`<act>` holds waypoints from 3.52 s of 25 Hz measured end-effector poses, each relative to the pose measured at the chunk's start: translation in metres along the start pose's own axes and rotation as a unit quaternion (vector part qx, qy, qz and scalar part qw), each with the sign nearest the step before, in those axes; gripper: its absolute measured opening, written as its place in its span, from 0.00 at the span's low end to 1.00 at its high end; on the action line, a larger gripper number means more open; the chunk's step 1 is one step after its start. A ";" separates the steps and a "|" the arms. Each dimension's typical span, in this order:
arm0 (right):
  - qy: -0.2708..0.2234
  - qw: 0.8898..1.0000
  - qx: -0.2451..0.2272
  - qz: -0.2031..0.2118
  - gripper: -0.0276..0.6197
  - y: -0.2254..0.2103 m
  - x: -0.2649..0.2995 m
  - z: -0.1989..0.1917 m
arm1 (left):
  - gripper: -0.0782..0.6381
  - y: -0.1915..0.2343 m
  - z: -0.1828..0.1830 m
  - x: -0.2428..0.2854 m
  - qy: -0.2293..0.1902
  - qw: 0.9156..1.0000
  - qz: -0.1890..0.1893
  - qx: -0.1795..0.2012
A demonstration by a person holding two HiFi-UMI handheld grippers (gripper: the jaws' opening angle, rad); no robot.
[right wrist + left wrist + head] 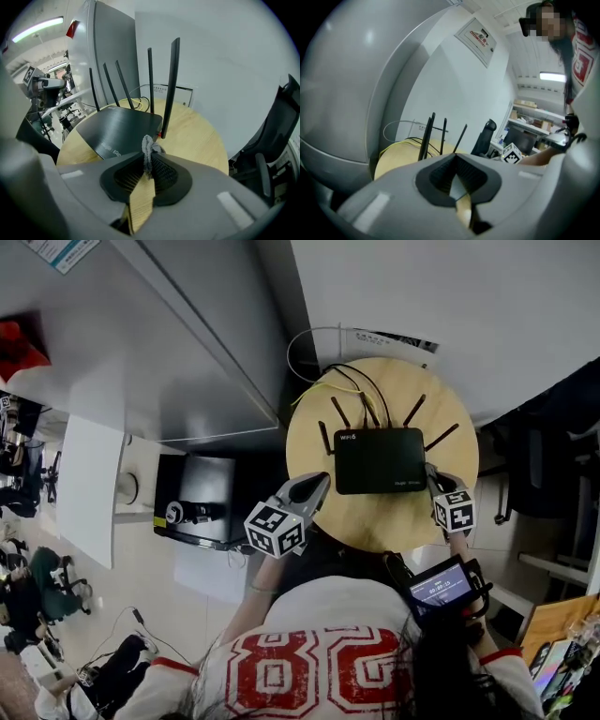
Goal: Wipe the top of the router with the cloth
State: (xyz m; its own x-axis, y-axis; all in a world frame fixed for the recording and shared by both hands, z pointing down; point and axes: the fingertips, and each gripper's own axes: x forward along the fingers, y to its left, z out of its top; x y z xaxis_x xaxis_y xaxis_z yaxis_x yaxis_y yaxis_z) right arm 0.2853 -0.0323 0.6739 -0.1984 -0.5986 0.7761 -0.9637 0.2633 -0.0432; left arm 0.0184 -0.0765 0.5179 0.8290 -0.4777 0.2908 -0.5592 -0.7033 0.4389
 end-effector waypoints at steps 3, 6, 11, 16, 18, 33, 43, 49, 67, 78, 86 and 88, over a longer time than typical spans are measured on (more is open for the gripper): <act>-0.001 1.000 0.019 -0.003 0.11 0.004 -0.007 -0.008 | 0.11 -0.006 0.001 0.006 0.004 1.000 -0.016 0.005; -0.004 0.999 0.038 -0.009 0.11 0.010 -0.014 -0.017 | 0.11 -0.011 0.001 0.009 0.009 1.000 -0.028 0.009; -0.005 0.998 0.065 -0.019 0.11 0.020 -0.026 -0.031 | 0.11 -0.015 -0.001 0.009 0.014 0.999 -0.041 0.009; -0.004 0.996 0.083 -0.023 0.11 0.031 -0.032 -0.042 | 0.11 -0.015 -0.001 0.010 0.014 0.999 -0.051 0.013; -0.002 0.996 0.086 -0.020 0.11 0.039 -0.031 -0.047 | 0.11 -0.015 -0.001 0.009 0.012 0.998 -0.052 0.013; -0.002 0.987 0.149 -0.063 0.11 0.034 -0.026 -0.045 | 0.11 0.014 0.002 -0.020 0.003 0.999 -0.034 0.006; 0.011 0.988 0.151 -0.026 0.11 0.082 -0.012 -0.035 | 0.11 0.029 0.010 -0.031 -0.010 1.000 -0.028 -0.010; 0.013 0.991 0.129 0.013 0.11 0.128 0.003 -0.021 | 0.11 0.040 0.011 -0.048 -0.016 1.000 -0.018 -0.013; 0.015 0.990 0.013 0.138 0.11 0.252 0.039 0.021 | 0.11 0.058 0.006 -0.091 -0.027 1.000 0.004 -0.013; -0.019 0.988 -0.041 0.150 0.11 0.253 0.035 0.076 | 0.11 0.063 0.008 -0.095 -0.039 0.999 0.007 -0.016; -0.010 0.985 -0.097 0.142 0.11 0.229 0.062 0.121 | 0.11 0.076 0.010 -0.105 -0.055 0.998 0.034 -0.027; -0.012 0.984 -0.106 0.142 0.11 0.227 0.066 0.130 | 0.11 0.080 0.011 -0.114 -0.064 0.996 0.048 -0.029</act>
State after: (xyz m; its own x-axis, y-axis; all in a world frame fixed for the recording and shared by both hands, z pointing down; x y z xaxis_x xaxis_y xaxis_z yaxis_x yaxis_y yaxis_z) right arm 0.0301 -0.1099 0.6334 -0.4616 -0.4943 0.7366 -0.8102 0.5730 -0.1232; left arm -0.1207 -0.0843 0.5108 0.7619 -0.6072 0.2255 -0.6321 -0.6209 0.4637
